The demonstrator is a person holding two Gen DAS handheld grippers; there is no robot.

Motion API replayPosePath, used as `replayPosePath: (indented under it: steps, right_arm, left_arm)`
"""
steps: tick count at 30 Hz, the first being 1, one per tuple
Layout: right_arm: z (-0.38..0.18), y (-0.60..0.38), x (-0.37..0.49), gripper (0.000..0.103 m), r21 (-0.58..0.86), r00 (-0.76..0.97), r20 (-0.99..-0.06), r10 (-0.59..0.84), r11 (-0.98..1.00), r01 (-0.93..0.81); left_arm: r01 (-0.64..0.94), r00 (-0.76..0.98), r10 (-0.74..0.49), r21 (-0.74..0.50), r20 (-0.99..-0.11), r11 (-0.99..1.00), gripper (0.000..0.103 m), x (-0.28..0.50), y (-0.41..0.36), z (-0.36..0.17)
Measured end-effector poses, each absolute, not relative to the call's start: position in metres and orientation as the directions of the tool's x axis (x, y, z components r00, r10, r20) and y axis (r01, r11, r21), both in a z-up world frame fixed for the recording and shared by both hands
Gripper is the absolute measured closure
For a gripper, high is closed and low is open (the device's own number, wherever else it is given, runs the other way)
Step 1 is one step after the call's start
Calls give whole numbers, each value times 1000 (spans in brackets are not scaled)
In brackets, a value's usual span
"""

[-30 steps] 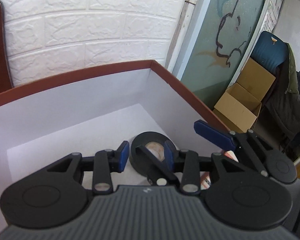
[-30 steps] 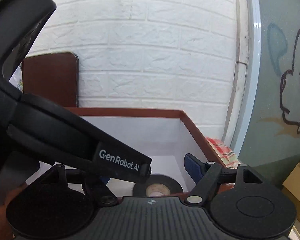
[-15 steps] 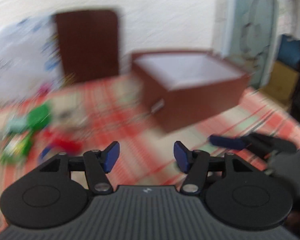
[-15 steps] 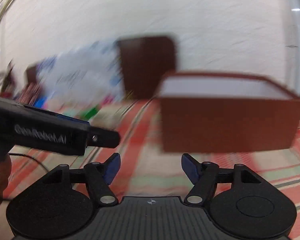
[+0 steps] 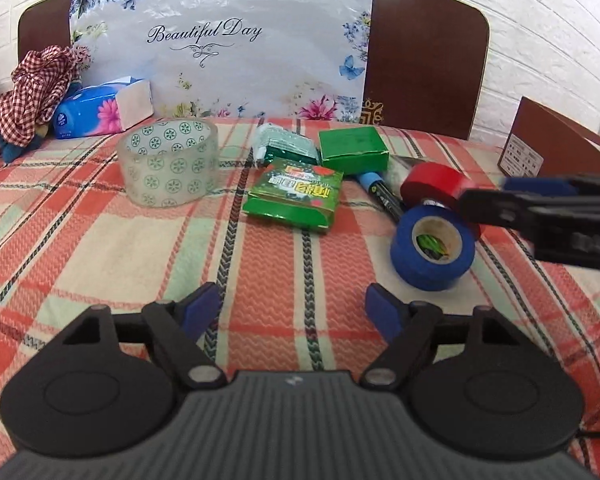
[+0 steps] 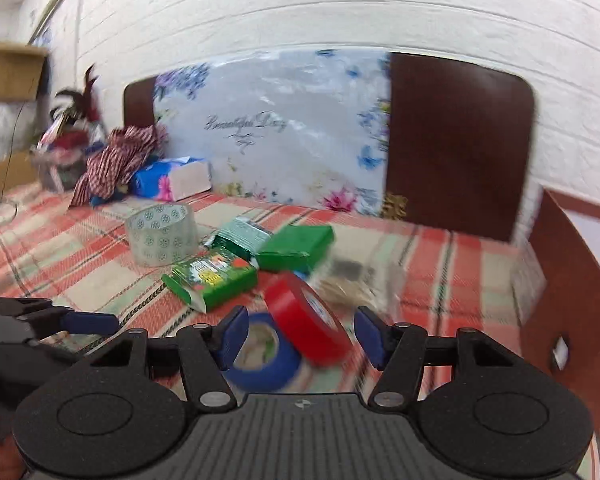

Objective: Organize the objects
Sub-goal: 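Release the black tape and move the left tool back to the table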

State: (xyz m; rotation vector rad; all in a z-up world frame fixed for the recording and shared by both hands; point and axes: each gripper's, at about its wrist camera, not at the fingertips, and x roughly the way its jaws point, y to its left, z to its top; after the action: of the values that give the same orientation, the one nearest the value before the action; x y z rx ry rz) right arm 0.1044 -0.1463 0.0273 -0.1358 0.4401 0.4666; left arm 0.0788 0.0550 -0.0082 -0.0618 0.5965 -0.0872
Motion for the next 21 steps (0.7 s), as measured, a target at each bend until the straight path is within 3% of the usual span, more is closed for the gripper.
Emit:
replayPosePath:
  steps: [1,2,5,9,12,13,18,21]
  right_arm:
    - [24,-137,113,68,-57,801,-452,393,883,-465]
    - [23,-134,120,75,-63,797,-466,385,884,-463]
    - [30,-158,127,82,72,815,-466,345,933,-354]
    - [25,-234,109,84,443,759,-513,401,881,-166]
    - [6,-286,66,79,594,723,-536,436,803,-43]
    - [0,-300,52,73,588,721,-558,410,809,-5]
    - [1,-350,-15,71,514,768,-572,288,856,62]
    - [13,-344,-40,47,329,809,-568,151,943,56]
  left_arm:
    - [65,825,-111,-103,-553,993,22,78,59,-8]
    - [66,827,-120,-118,-549,991,22,76,61,-9]
    - [70,830,-126,-123,-543,990,22,70,62,-12]
    - [77,830,-136,-131,-540,988,20,70,63,-13]
    - [80,829,-133,-121,-543,989,20,70,62,-13]
    - [81,827,-131,-114,-547,990,20,70,62,-12]
    - [104,793,-160,-128,-589,986,21,63,49,-1]
    - [232,745,-323,-227,-584,946,21,55,19,19]
